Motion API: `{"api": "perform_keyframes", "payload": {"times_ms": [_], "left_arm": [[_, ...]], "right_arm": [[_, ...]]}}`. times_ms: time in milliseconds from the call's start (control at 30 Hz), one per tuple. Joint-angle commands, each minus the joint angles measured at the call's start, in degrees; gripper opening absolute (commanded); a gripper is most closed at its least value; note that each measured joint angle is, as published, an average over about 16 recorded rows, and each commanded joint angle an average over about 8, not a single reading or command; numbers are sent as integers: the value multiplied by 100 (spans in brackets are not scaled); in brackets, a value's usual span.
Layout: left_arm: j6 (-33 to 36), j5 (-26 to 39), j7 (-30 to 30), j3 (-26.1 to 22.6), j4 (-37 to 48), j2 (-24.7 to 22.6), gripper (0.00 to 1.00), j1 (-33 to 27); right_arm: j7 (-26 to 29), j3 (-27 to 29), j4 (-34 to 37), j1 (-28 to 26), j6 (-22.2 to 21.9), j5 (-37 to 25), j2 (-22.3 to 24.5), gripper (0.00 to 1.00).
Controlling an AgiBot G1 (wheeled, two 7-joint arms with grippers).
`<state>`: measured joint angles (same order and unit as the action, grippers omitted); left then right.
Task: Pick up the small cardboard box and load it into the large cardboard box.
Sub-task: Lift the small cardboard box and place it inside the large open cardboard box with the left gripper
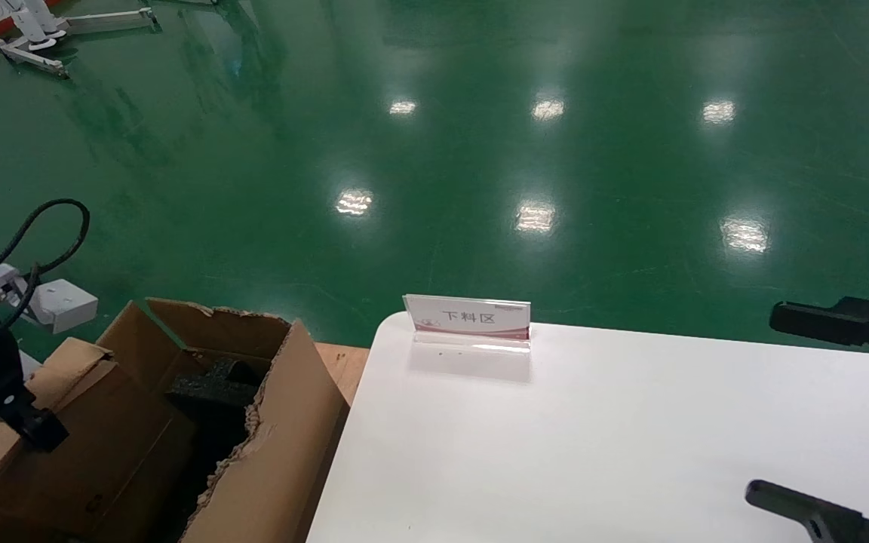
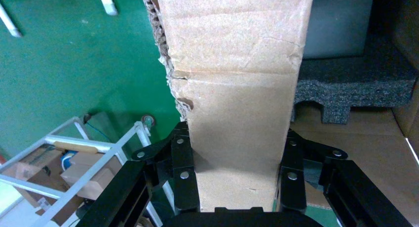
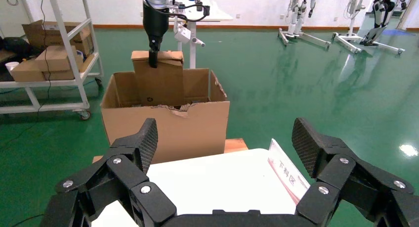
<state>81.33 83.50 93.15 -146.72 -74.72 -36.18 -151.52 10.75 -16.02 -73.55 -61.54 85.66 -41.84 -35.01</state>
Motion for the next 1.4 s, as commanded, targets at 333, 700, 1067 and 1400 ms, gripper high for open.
{"api": "perform_keyframes", "payload": {"times_ms": [333, 700, 1067, 1400], "left_arm": [[-64, -25, 36, 21, 109, -73, 0, 163], [-218, -39, 133, 61, 165, -71, 0, 309], [-503, 74, 190, 71, 227, -20, 0, 554], [-760, 179, 198, 66, 344, -34, 0, 884]], "right_arm": [[0, 0, 0, 0, 0, 0, 0, 100], [0, 0, 0, 0, 0, 0, 0, 100], [0, 0, 0, 0, 0, 0, 0, 100], [0, 0, 0, 0, 0, 0, 0, 100]]}}
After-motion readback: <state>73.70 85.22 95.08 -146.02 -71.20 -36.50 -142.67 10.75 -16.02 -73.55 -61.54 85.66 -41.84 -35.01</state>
